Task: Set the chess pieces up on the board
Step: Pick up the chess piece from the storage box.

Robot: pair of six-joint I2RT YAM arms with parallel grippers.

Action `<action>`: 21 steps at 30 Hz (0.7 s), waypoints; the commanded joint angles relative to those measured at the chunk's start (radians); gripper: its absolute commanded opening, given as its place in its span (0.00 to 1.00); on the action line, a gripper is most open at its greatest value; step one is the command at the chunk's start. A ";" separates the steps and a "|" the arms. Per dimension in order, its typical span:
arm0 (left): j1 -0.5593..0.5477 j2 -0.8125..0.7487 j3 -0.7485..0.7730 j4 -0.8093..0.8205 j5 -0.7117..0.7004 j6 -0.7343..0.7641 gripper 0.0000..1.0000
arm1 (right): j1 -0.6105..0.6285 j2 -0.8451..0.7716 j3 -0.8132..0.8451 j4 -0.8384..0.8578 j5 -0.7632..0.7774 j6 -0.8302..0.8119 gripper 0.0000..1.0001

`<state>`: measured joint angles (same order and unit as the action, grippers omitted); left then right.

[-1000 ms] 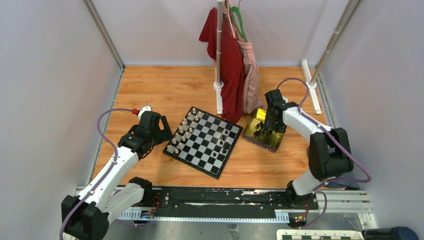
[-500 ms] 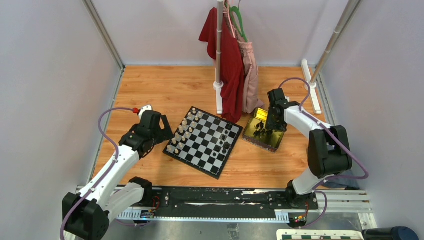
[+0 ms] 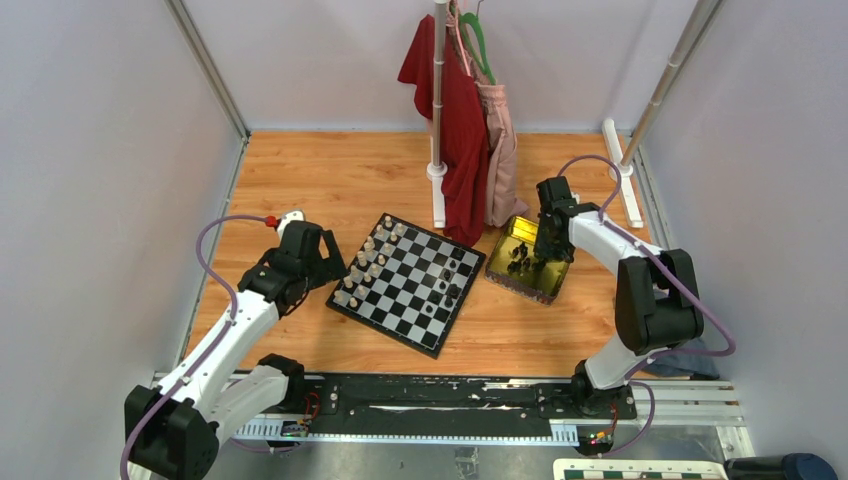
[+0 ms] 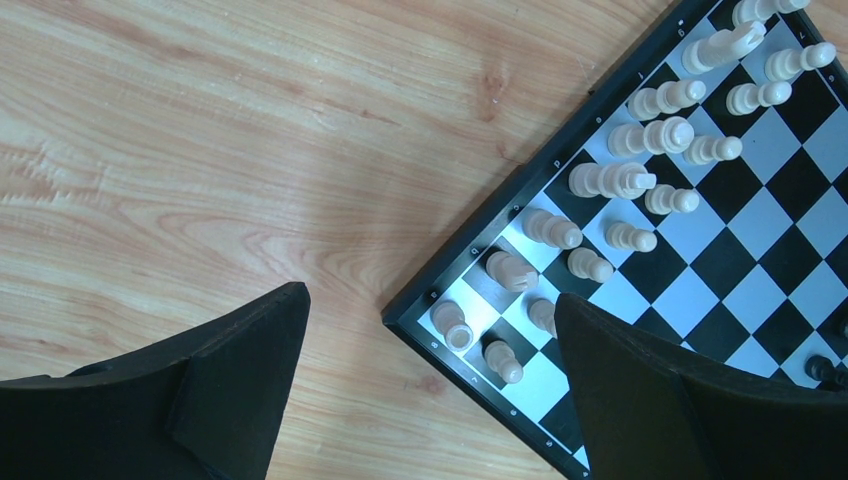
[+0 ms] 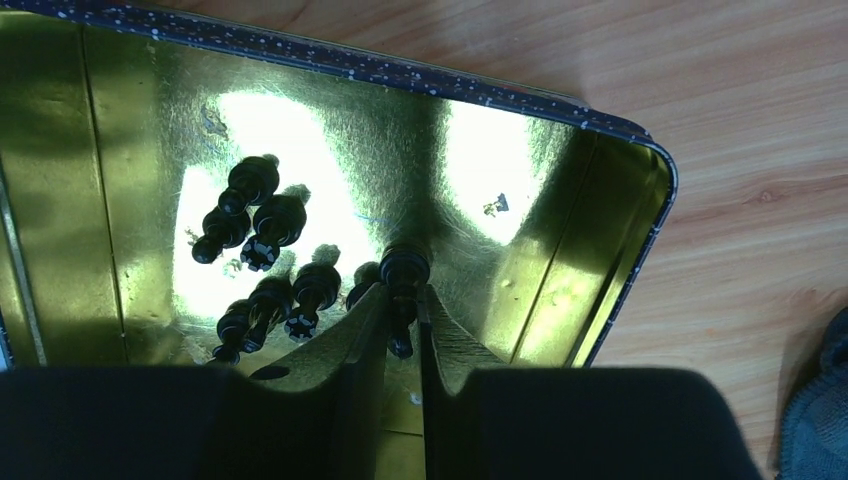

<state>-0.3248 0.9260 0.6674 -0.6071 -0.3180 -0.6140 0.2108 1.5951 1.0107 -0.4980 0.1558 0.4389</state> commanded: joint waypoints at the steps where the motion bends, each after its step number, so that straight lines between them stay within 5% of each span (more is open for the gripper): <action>1: -0.003 -0.016 0.011 0.001 0.000 -0.011 1.00 | -0.020 0.007 0.012 -0.007 -0.009 -0.016 0.19; 9: -0.003 -0.030 0.007 -0.002 0.008 -0.021 1.00 | -0.025 -0.006 0.009 -0.006 -0.010 -0.023 0.00; 21: -0.003 -0.058 -0.003 -0.013 0.004 -0.023 1.00 | -0.025 -0.091 0.028 -0.027 -0.009 -0.035 0.00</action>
<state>-0.3248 0.8871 0.6674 -0.6079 -0.3130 -0.6319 0.2016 1.5646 1.0107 -0.4961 0.1478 0.4217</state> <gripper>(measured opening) 0.997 0.146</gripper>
